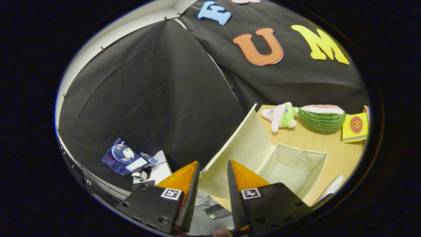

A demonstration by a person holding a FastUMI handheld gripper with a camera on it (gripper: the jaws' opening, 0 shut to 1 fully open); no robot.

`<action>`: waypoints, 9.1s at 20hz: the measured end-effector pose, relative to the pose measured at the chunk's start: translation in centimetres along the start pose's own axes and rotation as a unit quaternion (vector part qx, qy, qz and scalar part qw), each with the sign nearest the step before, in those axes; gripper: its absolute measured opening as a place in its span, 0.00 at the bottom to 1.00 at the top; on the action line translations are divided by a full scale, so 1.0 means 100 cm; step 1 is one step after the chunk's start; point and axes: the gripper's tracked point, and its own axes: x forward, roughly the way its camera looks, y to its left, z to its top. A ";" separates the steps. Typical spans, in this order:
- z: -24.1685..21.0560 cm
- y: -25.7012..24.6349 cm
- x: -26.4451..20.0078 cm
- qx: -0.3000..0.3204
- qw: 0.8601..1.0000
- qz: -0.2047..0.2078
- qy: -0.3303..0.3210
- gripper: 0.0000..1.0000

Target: Open the storage box then place both shoes into the box .Put the left shoe in first, then the right shoe, with the right side of both shoes facing outward in a uniform manner.

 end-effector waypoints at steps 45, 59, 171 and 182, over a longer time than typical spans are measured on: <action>-0.271 -0.407 -0.188 0.186 0.918 -0.270 0.225 0.99; -0.304 -0.406 -0.153 0.306 0.892 -0.221 0.247 0.24; -0.322 -0.505 -0.284 0.345 0.869 -0.271 0.228 0.30; -0.265 -0.411 -0.262 0.394 0.871 -0.226 0.187 0.07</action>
